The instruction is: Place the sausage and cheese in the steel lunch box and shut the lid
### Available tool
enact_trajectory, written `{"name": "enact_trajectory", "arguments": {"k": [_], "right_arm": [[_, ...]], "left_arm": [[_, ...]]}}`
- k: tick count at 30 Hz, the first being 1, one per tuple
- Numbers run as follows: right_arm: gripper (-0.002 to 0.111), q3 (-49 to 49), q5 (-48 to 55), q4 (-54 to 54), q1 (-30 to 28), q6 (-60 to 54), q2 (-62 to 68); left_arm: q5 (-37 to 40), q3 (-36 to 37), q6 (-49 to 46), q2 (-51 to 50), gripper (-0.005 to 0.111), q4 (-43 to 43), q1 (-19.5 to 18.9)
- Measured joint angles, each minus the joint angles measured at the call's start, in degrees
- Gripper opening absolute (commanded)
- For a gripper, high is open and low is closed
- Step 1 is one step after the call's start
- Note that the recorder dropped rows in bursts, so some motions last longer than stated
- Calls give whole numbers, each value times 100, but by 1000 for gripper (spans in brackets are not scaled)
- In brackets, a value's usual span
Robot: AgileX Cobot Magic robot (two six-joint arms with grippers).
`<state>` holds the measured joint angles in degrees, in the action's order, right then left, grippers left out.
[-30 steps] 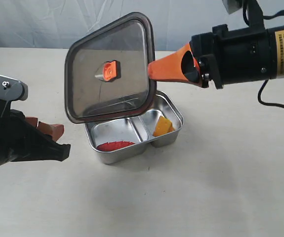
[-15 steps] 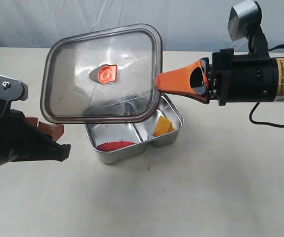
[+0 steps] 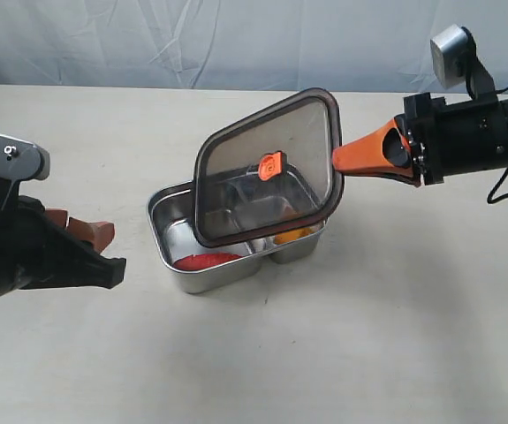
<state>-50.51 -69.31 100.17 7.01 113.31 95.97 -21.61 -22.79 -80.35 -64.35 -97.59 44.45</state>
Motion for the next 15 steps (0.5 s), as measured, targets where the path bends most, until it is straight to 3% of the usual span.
{"name": "enact_trajectory", "arguments": {"k": [15], "right_arm": [[-1, -265, -19, 23, 0, 4, 16]], "left_arm": [[0, 0, 0, 0, 50, 0, 0]]}}
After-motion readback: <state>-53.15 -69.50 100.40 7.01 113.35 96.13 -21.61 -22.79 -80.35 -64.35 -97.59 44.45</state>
